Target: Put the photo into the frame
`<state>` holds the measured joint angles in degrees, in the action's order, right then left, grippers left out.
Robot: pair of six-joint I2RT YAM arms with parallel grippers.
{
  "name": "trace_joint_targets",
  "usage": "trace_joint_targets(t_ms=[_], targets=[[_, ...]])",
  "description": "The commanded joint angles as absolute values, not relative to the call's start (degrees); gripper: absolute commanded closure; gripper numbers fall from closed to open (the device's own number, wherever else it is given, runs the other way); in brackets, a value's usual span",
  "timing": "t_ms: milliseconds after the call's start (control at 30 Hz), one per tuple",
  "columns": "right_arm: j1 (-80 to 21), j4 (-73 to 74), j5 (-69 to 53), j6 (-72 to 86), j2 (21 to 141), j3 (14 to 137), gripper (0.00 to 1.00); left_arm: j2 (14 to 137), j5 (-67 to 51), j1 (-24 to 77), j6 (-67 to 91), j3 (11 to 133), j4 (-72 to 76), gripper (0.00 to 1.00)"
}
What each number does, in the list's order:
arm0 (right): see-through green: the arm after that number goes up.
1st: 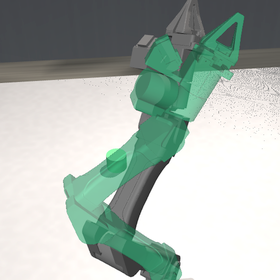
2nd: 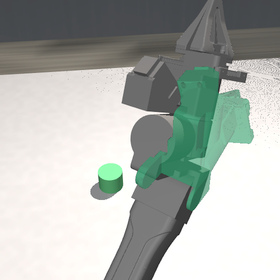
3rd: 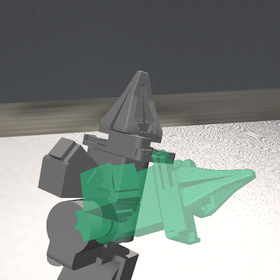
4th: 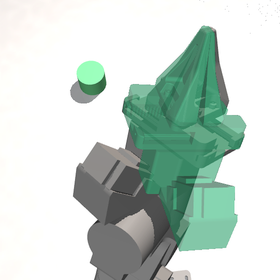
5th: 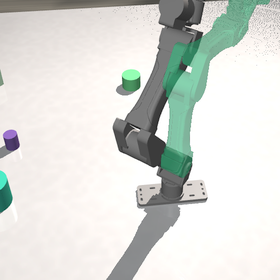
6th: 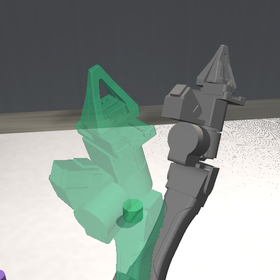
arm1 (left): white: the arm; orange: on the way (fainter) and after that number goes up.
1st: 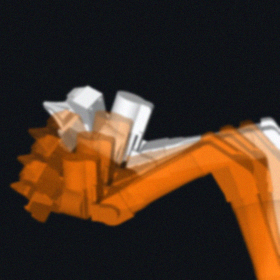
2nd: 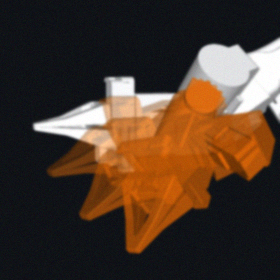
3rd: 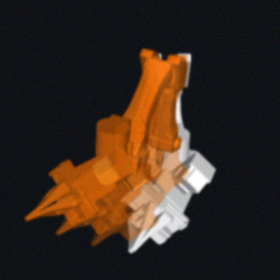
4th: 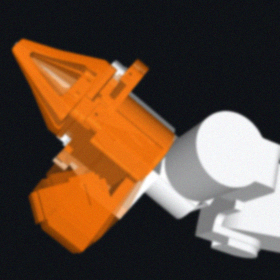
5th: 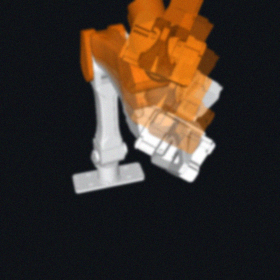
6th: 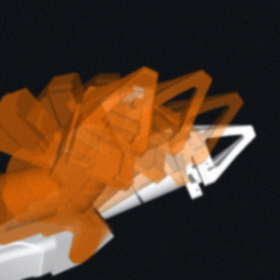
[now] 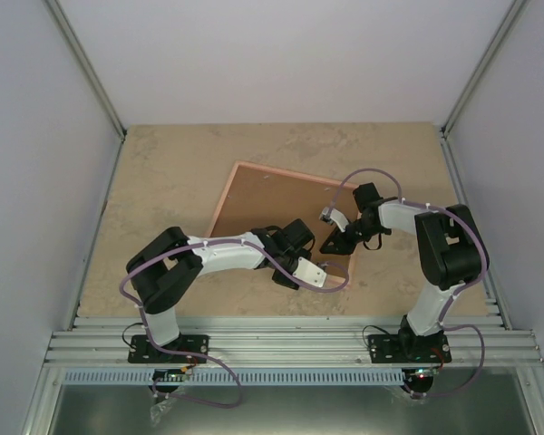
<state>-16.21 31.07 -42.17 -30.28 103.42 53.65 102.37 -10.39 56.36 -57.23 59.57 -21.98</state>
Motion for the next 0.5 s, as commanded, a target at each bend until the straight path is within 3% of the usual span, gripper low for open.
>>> trace_joint_targets(t_ms=[0,200,467], targets=[[-15.21,33.30,-32.55,-31.03,106.10,52.83,0.80,102.96,-10.34,56.29,-57.99,60.70,-22.05,0.37],[-14.09,34.76,-31.78,-31.44,98.04,53.61,0.73,101.80,-11.77,53.75,-51.60,60.92,-20.87,0.40],[-11.80,35.94,-23.91,-30.28,85.90,51.59,0.41,98.41,-8.66,51.06,-44.07,55.54,-15.30,0.43]])
